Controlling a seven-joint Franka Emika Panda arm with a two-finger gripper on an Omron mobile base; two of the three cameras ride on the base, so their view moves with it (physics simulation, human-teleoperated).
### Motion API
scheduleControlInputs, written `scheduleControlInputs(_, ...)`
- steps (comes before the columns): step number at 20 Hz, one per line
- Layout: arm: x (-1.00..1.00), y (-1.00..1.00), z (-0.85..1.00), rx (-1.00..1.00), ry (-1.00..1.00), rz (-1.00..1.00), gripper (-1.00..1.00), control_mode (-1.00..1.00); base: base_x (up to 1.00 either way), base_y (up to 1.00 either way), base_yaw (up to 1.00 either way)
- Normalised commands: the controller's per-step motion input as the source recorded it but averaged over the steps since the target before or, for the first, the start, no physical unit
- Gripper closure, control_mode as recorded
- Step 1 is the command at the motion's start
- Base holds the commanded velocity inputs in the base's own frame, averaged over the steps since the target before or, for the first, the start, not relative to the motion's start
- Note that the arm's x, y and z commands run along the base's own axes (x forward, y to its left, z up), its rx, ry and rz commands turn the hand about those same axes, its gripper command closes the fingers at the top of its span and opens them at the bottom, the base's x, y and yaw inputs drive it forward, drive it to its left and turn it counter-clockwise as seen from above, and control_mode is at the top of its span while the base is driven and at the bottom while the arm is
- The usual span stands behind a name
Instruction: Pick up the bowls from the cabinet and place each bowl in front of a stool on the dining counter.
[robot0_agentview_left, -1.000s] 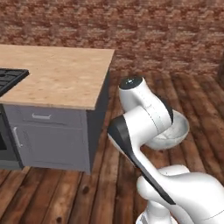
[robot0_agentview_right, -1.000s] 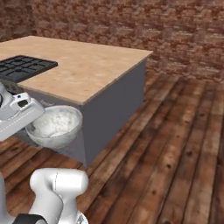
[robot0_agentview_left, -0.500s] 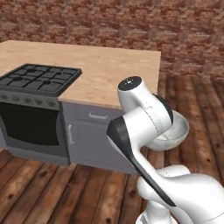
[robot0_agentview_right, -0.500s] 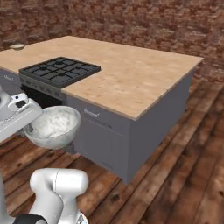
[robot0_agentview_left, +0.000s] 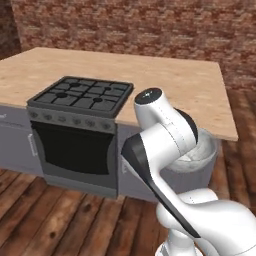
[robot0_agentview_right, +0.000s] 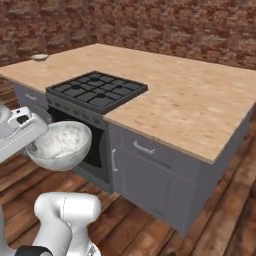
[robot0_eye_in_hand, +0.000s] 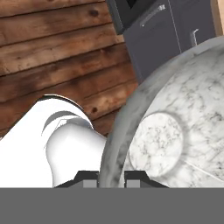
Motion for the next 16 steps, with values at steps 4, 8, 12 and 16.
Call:
scheduleControlInputs(4,0.0,0.0,0.0,0.0,0.0,0.0,1.0,1.0,0.9,1.0,0.0)
scheduleControlInputs(8,0.0,0.0,0.0,0.0,0.0,0.0,1.0,1.0,0.96,1.0,0.0)
scheduleControlInputs(12,0.0,0.0,0.0,0.0,0.0,0.0,1.0,1.0,0.89,1.0,-0.01)
scheduleControlInputs(16,0.0,0.0,0.0,0.0,0.0,0.0,1.0,1.0,0.84,1.0,-0.03)
